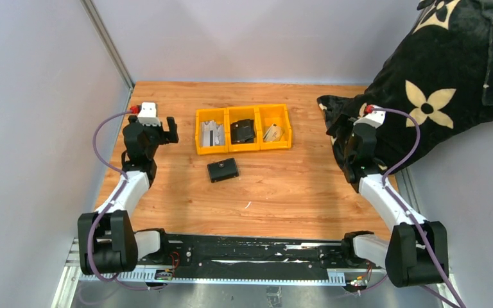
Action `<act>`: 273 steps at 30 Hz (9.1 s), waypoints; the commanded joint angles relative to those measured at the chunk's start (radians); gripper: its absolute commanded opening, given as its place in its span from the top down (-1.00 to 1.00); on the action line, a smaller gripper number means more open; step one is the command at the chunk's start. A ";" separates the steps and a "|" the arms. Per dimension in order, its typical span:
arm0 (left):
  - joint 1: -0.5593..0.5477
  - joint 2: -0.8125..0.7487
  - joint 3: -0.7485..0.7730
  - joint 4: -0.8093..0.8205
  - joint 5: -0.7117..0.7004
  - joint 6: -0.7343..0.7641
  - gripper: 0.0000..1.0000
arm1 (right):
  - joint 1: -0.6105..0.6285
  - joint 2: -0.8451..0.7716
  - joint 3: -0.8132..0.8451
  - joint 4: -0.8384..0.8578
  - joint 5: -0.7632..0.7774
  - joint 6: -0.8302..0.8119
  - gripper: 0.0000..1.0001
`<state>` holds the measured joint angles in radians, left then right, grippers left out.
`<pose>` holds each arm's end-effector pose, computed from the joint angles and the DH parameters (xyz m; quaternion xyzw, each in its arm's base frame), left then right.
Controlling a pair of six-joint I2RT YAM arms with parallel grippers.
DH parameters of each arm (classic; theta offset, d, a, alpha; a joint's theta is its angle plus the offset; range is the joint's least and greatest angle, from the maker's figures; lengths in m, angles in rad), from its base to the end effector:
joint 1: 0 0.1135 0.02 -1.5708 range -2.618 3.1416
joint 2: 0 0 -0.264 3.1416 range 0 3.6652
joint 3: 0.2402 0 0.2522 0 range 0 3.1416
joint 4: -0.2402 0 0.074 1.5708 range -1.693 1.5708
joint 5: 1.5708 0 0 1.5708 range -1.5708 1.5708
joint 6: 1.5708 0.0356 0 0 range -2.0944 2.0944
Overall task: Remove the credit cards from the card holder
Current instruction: Open the card holder at the center of the board.
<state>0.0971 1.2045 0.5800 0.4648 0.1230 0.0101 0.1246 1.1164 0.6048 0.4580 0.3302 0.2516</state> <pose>0.2664 0.0216 0.2480 0.0068 0.7608 -0.0120 0.6488 0.2541 0.0202 0.2773 0.1583 0.7073 0.0097 0.6889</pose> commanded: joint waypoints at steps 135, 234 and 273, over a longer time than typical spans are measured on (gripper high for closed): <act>-0.020 -0.220 0.301 -0.971 0.780 -0.239 -1.00 | 0.943 0.512 0.537 0.026 -0.256 -0.172 0.24; 0.002 -0.326 0.414 -1.047 0.660 -0.260 1.00 | 0.994 0.522 0.846 -0.481 0.079 -0.223 0.43; 0.002 -0.350 0.384 -1.029 0.695 -0.303 1.00 | 1.046 0.581 0.828 -0.336 0.146 -0.278 1.00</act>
<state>0.0994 0.8722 0.9588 -0.5789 0.7322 -0.2714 1.1790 1.6844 1.4120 0.1108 0.3302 0.0422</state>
